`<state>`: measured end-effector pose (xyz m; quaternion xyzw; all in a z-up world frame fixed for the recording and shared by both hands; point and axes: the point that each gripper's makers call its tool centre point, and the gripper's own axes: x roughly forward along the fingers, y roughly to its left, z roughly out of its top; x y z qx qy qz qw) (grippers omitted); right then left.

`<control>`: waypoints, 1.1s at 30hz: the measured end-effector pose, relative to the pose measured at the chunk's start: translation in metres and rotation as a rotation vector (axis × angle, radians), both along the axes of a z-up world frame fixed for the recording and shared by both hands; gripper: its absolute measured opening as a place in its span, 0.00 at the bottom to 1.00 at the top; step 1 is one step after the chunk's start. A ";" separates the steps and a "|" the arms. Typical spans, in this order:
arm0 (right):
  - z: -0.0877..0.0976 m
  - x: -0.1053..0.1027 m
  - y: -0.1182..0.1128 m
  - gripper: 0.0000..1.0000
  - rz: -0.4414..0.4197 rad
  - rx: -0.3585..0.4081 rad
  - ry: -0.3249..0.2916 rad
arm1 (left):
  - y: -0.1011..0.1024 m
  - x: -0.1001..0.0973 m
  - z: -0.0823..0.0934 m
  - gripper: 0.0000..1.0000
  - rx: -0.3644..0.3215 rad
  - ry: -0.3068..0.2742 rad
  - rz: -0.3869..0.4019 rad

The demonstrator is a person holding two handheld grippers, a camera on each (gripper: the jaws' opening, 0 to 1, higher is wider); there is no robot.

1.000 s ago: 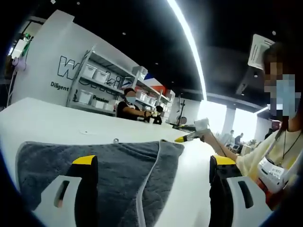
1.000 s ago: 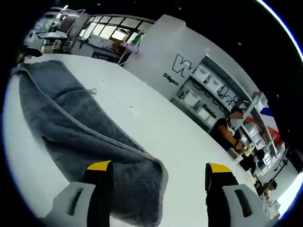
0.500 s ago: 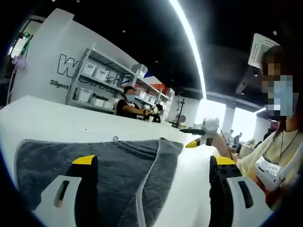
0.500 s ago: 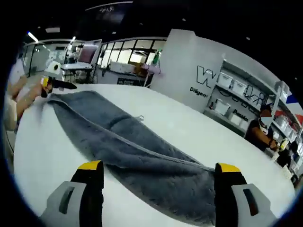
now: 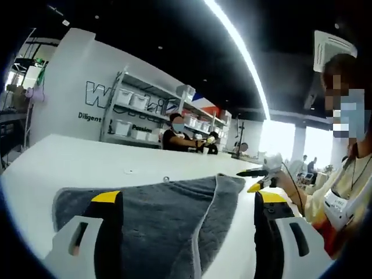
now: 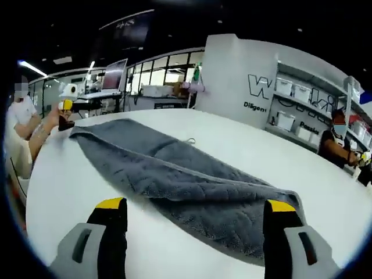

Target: Fold the towel on the table until its edges align and the towel forms a compact rectangular stack.

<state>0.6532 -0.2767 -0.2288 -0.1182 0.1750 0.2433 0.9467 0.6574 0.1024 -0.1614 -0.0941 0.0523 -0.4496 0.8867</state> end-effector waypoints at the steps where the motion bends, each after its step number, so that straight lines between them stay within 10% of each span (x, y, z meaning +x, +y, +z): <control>1: 0.002 0.000 0.001 0.99 0.002 0.007 -0.006 | 0.003 -0.004 0.001 0.90 0.006 0.002 0.010; 14: 0.003 -0.005 0.007 0.98 0.018 0.018 -0.003 | 0.047 -0.054 -0.061 0.68 0.180 0.157 0.241; 21: 0.005 -0.007 0.012 0.98 0.036 0.019 -0.007 | 0.075 -0.062 -0.075 0.35 0.301 0.105 0.400; 33: 0.004 -0.009 0.010 0.98 0.032 0.010 -0.006 | 0.075 -0.068 -0.094 0.33 0.442 0.122 0.468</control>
